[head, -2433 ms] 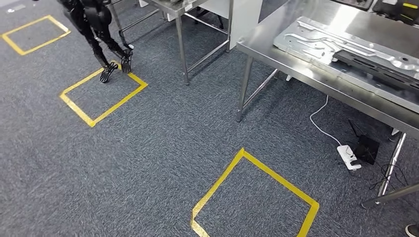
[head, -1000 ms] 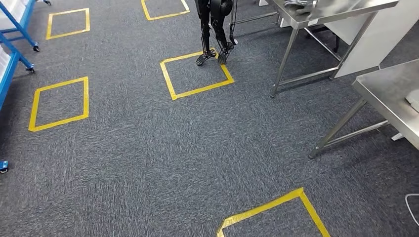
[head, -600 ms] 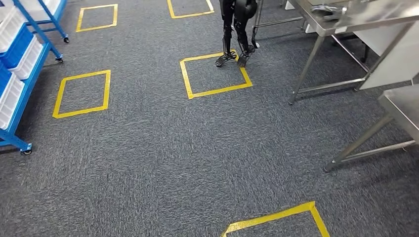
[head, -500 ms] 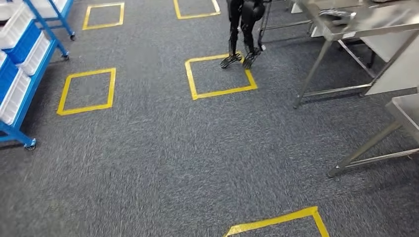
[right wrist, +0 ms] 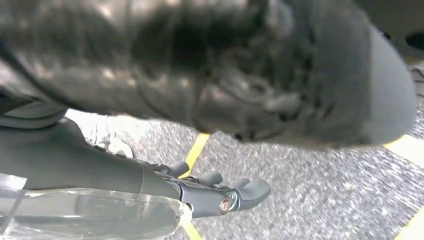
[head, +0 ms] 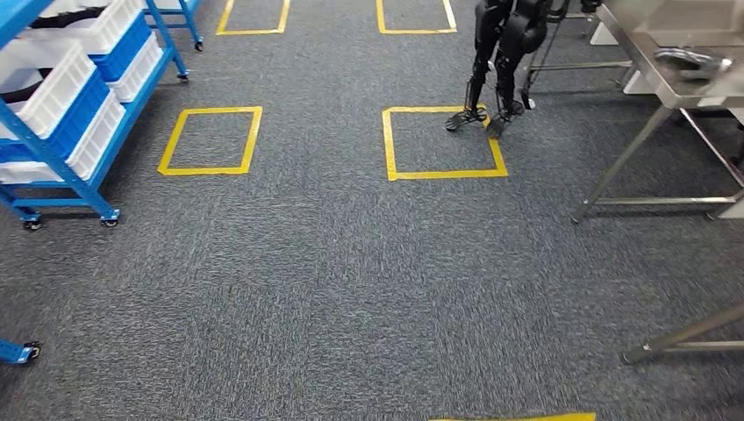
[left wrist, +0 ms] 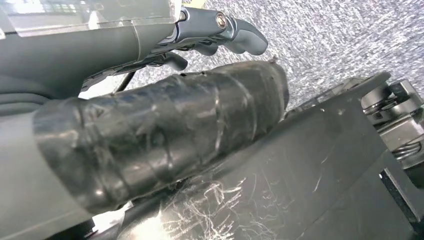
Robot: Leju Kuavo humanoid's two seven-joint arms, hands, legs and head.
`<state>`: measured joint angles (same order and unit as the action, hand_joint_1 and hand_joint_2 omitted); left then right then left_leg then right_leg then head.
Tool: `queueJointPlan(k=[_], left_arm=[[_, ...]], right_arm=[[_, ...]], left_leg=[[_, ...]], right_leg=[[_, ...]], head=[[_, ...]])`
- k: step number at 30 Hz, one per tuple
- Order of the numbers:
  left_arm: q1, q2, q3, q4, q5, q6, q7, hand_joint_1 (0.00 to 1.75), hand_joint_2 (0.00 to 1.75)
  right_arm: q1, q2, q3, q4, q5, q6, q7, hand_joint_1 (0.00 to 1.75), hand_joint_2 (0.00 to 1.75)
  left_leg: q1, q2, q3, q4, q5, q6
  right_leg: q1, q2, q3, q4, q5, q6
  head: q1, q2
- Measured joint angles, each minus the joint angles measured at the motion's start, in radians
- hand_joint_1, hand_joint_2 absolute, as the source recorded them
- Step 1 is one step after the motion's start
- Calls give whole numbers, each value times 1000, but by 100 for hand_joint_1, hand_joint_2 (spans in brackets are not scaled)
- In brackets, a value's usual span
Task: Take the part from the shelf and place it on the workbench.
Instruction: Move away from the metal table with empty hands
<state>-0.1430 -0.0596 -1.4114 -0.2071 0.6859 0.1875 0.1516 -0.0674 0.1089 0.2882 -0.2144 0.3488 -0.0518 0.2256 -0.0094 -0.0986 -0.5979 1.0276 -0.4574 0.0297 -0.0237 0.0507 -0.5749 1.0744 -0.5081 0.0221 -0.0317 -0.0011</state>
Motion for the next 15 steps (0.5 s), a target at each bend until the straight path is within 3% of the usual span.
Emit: queueJointPlan(k=[1, 3, 5, 7, 9, 10, 11, 12, 13, 15], left_arm=[[-1, 0, -5, 0, -5, -12, 0, 0, 0], [-2, 0, -16, 0, -17, -33, -1, 0, 0], [-1, -2, -28, 0, -28, -42, 0, 0, 0], [-2, -4, -37, 0, -39, -38, -3, 0, 0], [-6, -5, -42, 0, -48, -29, -14, 0, 0], [-8, -6, -46, 0, -53, -24, -21, 0, 0], [-9, -6, -50, 0, -56, -20, -28, 0, 0], [-9, -7, -54, 0, -58, -16, -35, 0, 0], [-9, -8, -58, 0, -61, -12, -42, 0, 0], [-12, -9, -60, 0, -69, -4, -48, 0, 0]], right_arm=[[-1, 0, 0, 0, 1, 5, 7, 0, 0], [-3, 0, -1, 1, 1, 13, 18, 0, 0], [-3, 0, -1, 1, -3, 15, 27, 0, 0], [-2, -1, -1, 2, -7, 15, 30, 0, 0], [-1, -1, -1, 3, -8, 17, 29, 0, 0], [-1, -1, -1, 3, -8, 21, 28, 0, 0], [-1, -1, -1, 3, -8, 25, 28, 0, 0], [-1, -2, -1, 3, -8, 29, 28, 0, 0], [-1, -2, -1, 3, -6, 35, 28, 0, 0], [-2, -2, 0, 3, 1, 47, 28, 0, 0]], left_leg=[[0, -8, -4, 4, -2, -5], [0, -20, -9, 4, 0, -13], [-1, 11, -21, 29, -16, -21], [2, 66, -67, 126, -69, -31], [5, 85, -131, 250, -122, -39], [6, 87, -146, 281, -126, -40], [6, 89, -144, 276, -113, -39], [6, 93, -123, 236, -85, -36], [4, 106, -87, 168, -50, -31], [-6, 143, -21, 45, -10, -19]], right_leg=[[1, 8, 4, -14, 0, -4], [2, -7, 6, -16, 2, -15], [2, -27, 14, -22, 5, -28], [4, -49, 18, -27, 6, -37], [6, -74, 18, -27, 3, -40], [7, -87, 19, -27, 1, -41], [8, -99, 21, -27, -1, -41], [9, -111, 24, -27, -4, -40], [9, -120, 28, -27, -6, -39], [13, -137, 35, -28, -13, -32]], head=[[0, 0], [0, 0], [-2, 0], [-6, 0], [-8, 0], [-8, 0], [-8, 0], [-8, 0], [-8, 0], [-7, 0]])
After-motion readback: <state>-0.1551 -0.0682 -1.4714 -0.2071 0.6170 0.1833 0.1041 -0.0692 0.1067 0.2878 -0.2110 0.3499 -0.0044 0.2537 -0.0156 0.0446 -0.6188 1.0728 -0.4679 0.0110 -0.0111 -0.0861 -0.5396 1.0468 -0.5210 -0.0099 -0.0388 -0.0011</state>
